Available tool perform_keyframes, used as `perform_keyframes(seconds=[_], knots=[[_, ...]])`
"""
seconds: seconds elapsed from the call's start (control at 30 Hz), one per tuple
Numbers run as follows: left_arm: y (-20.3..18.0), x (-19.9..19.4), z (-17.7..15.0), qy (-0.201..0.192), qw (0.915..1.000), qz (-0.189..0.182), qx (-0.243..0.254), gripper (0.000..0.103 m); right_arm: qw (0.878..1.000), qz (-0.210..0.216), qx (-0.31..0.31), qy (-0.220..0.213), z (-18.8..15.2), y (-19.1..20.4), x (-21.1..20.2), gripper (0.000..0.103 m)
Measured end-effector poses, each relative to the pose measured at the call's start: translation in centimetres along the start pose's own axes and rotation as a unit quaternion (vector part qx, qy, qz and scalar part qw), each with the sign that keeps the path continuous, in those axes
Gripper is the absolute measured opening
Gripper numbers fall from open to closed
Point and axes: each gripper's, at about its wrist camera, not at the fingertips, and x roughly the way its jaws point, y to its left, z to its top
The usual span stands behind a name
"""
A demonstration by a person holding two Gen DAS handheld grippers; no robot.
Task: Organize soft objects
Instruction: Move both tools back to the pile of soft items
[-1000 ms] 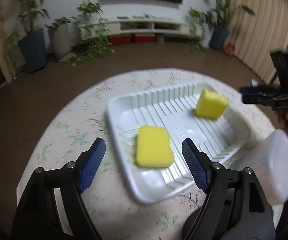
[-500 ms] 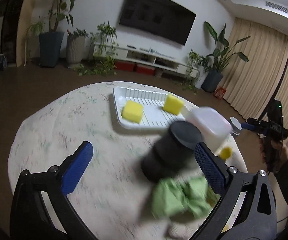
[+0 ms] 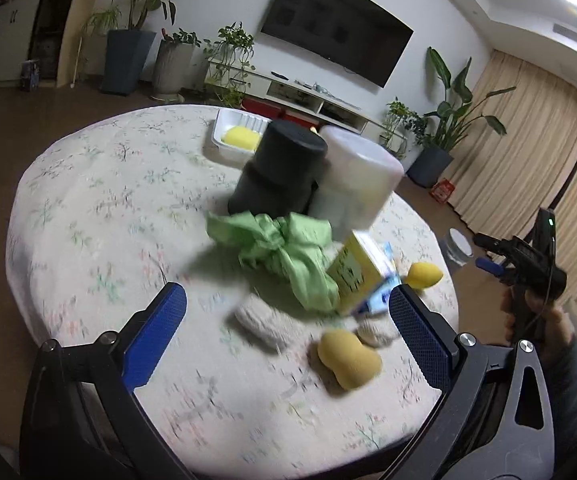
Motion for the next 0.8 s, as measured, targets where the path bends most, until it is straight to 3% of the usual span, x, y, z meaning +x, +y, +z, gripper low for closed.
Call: perform_keyframes(seconds=[0.13, 0.33, 0.57, 0.8], knots=[[-3.2, -0.1, -2.4, 0.008, 0.9986, 0.031, 0.043, 0.103, 0.997, -0.063, -0.017, 0.043, -0.9, 0.6, 0.4, 0.103], [-7.1, 0.3, -4.6, 0.007, 0.9887, 0.073, 0.131, 0.103, 0.988, -0.071, -0.107, 0.087, -5.1, 5.6, 2.6, 0.103], [-8.1, 1.1, -5.7, 0.007, 0.9869, 0.097, 0.129, 0.103, 0.978, -0.094, -0.162, 0.088, -6.4, 6.9, 4.1, 0.099], [-9.4, 1.8, -6.2, 0.001, 0.9834, 0.105, 0.148, 0.103, 0.977, -0.082, -0.158, 0.118, -7.2, 6.2, 4.9, 0.090]])
